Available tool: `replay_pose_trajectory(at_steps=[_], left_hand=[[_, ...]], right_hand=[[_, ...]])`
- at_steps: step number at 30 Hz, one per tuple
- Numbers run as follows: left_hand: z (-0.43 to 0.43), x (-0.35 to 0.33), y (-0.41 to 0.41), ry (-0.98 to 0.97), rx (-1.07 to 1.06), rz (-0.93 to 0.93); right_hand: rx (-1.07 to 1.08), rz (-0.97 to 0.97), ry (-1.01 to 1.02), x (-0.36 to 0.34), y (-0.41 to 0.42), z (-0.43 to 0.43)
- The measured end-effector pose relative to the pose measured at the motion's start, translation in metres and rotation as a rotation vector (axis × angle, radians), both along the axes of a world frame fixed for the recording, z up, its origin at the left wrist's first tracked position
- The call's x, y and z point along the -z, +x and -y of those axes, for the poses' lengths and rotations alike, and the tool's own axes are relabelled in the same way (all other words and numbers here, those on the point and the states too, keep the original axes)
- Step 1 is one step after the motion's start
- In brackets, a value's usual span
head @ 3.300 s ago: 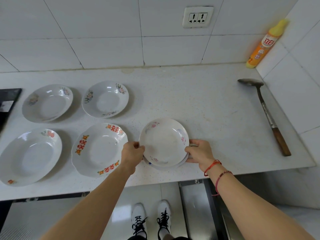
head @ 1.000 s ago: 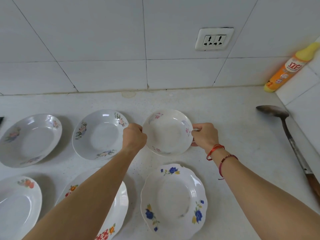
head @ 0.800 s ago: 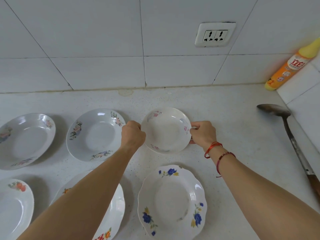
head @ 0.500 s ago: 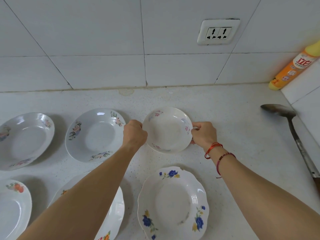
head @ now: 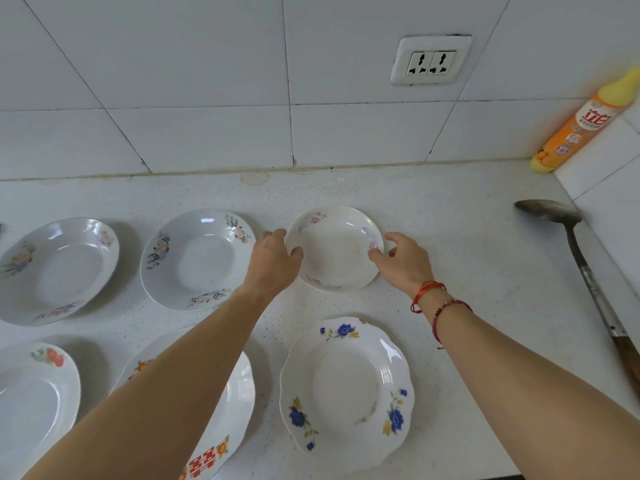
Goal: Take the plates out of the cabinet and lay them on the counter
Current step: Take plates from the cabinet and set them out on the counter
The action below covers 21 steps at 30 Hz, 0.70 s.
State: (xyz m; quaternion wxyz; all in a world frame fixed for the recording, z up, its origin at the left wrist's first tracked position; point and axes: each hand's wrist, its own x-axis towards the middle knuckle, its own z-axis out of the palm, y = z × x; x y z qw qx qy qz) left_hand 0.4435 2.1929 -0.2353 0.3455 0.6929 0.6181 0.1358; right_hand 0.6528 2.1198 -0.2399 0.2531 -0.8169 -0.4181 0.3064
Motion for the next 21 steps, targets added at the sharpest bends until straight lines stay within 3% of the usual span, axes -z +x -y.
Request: replay_pose_trajectory(at_steps=[10, 16, 21], left_hand=[[0.048, -0.045, -0.046, 0.295, 0.187, -0.278], [0.084, -0.064, -0.081, 0.375, 0.242, -0.357], [0.107, -0.073, -0.099, 0.397, 0.243, -0.366]], right_hand=[[-0.168, 0.25, -0.028, -0.043, -0.024, 0.045], [-0.27, 0.532, 0.021, -0.07, -0.042, 0.084], [-0.31, 0.627, 0.046, -0.079, -0.053, 0.101]])
